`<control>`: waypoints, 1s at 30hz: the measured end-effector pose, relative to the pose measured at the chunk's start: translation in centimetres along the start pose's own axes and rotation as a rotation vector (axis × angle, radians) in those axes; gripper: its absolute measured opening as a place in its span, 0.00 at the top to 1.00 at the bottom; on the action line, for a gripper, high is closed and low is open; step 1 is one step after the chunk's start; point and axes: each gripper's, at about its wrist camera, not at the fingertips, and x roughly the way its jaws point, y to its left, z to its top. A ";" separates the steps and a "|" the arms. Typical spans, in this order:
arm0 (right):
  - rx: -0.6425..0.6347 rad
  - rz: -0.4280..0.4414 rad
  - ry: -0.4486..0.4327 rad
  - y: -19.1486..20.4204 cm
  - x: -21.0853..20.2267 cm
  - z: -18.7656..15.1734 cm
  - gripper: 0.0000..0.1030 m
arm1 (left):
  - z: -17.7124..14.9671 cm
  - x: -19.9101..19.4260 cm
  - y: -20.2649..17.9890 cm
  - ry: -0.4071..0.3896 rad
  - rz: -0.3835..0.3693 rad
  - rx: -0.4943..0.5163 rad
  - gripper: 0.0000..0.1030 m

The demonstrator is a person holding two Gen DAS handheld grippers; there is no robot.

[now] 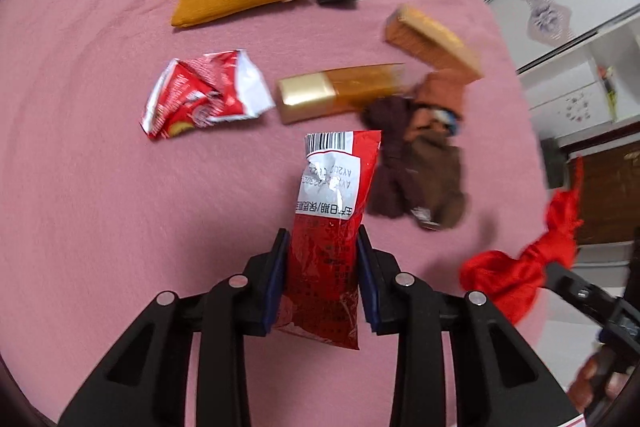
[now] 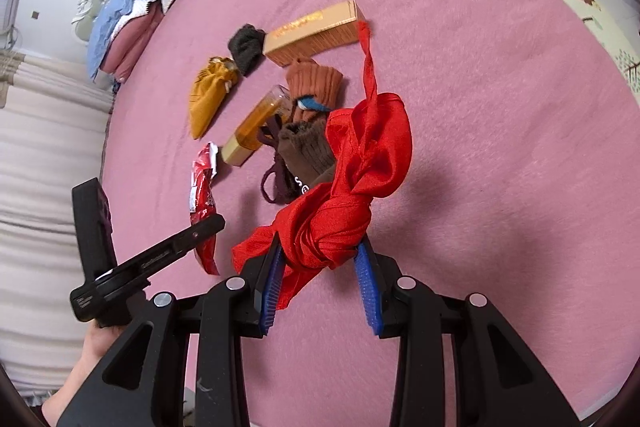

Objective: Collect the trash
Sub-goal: 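Carry both red items to the yellow bin and open both tools over it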

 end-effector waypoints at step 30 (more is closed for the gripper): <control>-0.016 -0.081 -0.123 -17.2 -19.6 5.2 0.67 | -4.4 -0.4 -31.3 0.034 -0.178 0.162 0.68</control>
